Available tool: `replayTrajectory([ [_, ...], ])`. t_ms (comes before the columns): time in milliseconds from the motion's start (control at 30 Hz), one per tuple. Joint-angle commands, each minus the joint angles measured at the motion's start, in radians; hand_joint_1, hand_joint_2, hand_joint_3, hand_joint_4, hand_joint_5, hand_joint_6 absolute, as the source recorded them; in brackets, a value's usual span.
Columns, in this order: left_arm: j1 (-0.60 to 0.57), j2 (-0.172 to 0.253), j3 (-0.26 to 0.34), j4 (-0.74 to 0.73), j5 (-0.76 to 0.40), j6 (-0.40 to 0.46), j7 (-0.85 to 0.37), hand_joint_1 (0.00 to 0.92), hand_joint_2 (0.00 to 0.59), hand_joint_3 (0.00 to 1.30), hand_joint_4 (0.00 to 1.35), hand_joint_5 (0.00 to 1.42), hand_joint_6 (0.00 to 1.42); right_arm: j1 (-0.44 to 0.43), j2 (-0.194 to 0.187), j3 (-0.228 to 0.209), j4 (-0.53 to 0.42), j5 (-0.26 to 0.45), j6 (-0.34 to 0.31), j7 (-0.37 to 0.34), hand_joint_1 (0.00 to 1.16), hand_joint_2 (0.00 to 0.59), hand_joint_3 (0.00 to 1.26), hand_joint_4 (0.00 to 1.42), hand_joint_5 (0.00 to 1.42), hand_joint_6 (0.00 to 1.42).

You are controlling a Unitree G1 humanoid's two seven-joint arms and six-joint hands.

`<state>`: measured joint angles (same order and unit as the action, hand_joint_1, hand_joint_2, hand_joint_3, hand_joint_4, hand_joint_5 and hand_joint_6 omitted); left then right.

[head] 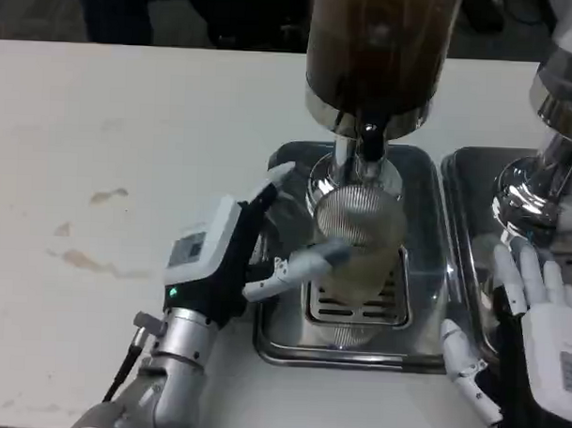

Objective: Grasp the cup under the faucet to collect the drink, then remove the cup.

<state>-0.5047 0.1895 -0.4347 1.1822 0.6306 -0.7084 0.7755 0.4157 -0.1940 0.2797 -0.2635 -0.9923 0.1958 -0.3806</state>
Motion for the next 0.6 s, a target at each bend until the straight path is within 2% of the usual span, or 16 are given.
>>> replayTrajectory([
  [33,0.052,0.057,0.047,-0.082,-0.030,-0.063,0.012,0.000,0.000,0.15,0.36,0.61,0.53,-0.012,-0.009,-0.010,0.019,0.013,-0.014,-0.013,0.01,0.465,0.05,0.00,0.00,0.05],
  [133,0.092,0.098,0.078,-0.170,-0.043,-0.082,-0.010,0.000,0.000,0.07,0.27,0.52,0.42,-0.024,-0.019,-0.019,0.030,0.023,-0.023,-0.009,0.01,0.465,0.05,0.00,0.00,0.05],
  [200,0.109,0.108,0.090,-0.210,-0.048,-0.081,-0.027,0.000,0.000,0.04,0.22,0.48,0.37,-0.033,-0.027,-0.024,0.039,0.029,-0.029,-0.008,0.01,0.465,0.05,0.00,0.00,0.05],
  [267,0.137,0.125,0.111,-0.273,-0.063,-0.093,-0.057,0.000,0.000,0.00,0.05,0.32,0.20,-0.041,-0.032,-0.025,0.044,0.032,-0.034,-0.006,0.01,0.465,0.05,0.00,0.00,0.05],
  [300,0.149,0.136,0.119,-0.303,-0.070,-0.101,-0.080,0.000,0.000,0.00,0.02,0.28,0.14,-0.045,-0.034,-0.026,0.047,0.033,-0.036,-0.005,0.01,0.465,0.05,0.00,0.00,0.05],
  [367,0.176,0.156,0.135,-0.368,-0.092,-0.119,-0.128,0.000,0.000,0.00,0.00,0.23,0.09,-0.052,-0.038,-0.027,0.053,0.037,-0.039,-0.005,0.01,0.465,0.05,0.00,0.00,0.05],
  [433,0.202,0.166,0.154,-0.424,-0.117,-0.132,-0.173,0.000,0.000,0.00,0.00,0.10,0.01,-0.058,-0.041,-0.026,0.057,0.038,-0.042,-0.006,0.01,0.465,0.05,0.00,0.00,0.05],
  [600,0.246,0.185,0.200,-0.571,-0.186,-0.172,-0.297,0.000,0.003,0.00,0.00,0.00,0.00,-0.071,-0.057,-0.024,0.062,0.037,-0.051,-0.004,0.01,0.465,0.05,0.00,0.00,0.05],
])
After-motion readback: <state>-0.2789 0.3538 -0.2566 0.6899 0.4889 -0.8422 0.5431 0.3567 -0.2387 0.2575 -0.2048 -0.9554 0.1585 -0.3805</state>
